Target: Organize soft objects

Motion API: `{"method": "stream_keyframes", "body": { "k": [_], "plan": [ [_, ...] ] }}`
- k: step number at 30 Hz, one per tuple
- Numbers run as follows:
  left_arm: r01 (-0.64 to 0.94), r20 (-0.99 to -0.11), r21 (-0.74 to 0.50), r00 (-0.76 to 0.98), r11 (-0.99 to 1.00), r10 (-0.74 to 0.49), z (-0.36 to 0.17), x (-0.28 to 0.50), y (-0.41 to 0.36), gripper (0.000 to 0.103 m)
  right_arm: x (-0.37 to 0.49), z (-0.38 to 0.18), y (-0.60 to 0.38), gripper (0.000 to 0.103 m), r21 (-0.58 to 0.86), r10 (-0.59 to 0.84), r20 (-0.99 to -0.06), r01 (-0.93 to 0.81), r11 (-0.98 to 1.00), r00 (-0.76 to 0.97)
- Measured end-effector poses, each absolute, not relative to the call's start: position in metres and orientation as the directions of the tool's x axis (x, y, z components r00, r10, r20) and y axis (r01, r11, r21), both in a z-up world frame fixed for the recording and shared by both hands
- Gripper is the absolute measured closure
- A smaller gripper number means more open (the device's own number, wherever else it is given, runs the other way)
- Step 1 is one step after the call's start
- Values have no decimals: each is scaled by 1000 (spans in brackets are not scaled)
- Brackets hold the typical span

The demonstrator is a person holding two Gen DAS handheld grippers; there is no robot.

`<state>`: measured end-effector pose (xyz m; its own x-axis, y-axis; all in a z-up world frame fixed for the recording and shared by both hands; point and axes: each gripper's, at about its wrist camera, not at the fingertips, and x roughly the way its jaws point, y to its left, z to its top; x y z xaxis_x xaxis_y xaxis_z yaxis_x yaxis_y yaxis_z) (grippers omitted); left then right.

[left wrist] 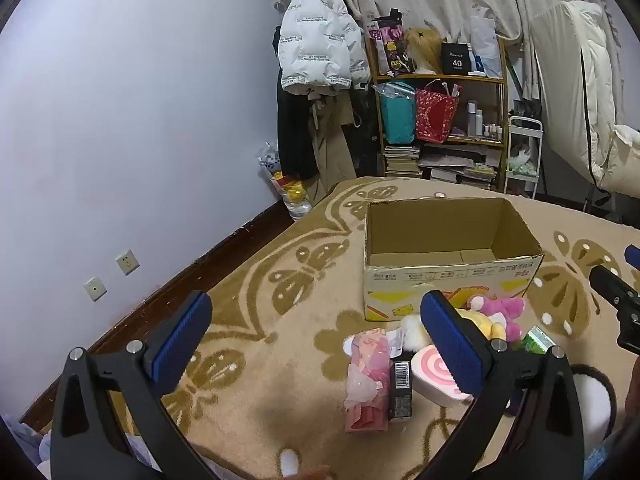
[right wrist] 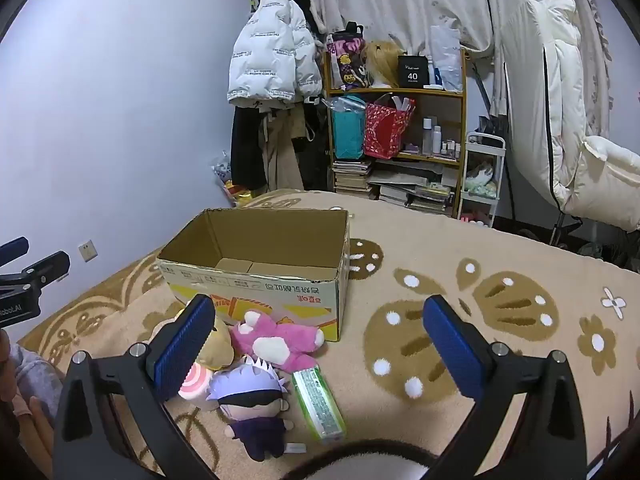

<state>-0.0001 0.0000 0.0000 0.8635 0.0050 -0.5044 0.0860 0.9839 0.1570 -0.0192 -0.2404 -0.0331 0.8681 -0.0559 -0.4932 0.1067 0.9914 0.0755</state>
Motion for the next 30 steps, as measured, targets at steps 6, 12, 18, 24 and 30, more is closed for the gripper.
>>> {"method": "stream_keyframes", "body": {
  "k": [6, 12, 18, 24, 30],
  "plan": [
    [87, -508, 170, 861, 982, 11, 1, 0, -1, 0, -19, -33, -240, 0, 68, -60, -500, 108, 992, 864],
    [92, -510, 161, 860, 983, 2, -1, 0, 1, 0, -18, -34, -237, 0, 68, -64, -499, 113, 991, 864],
    [96, -507, 158, 862, 983, -3, 0, -1, 2, 0, -21, -31, -241, 0, 67, -69, -498, 117, 991, 865],
    [95, -502, 161, 865, 982, -1, 2, -3, -1, 0, -19, -34, -241, 0, 66, -69, -499, 117, 991, 864],
    [96, -502, 160, 865, 983, -3, 2, -4, 0, 0, -18, -35, -242, 0, 64, -72, -500, 119, 991, 863]
  ]
}}
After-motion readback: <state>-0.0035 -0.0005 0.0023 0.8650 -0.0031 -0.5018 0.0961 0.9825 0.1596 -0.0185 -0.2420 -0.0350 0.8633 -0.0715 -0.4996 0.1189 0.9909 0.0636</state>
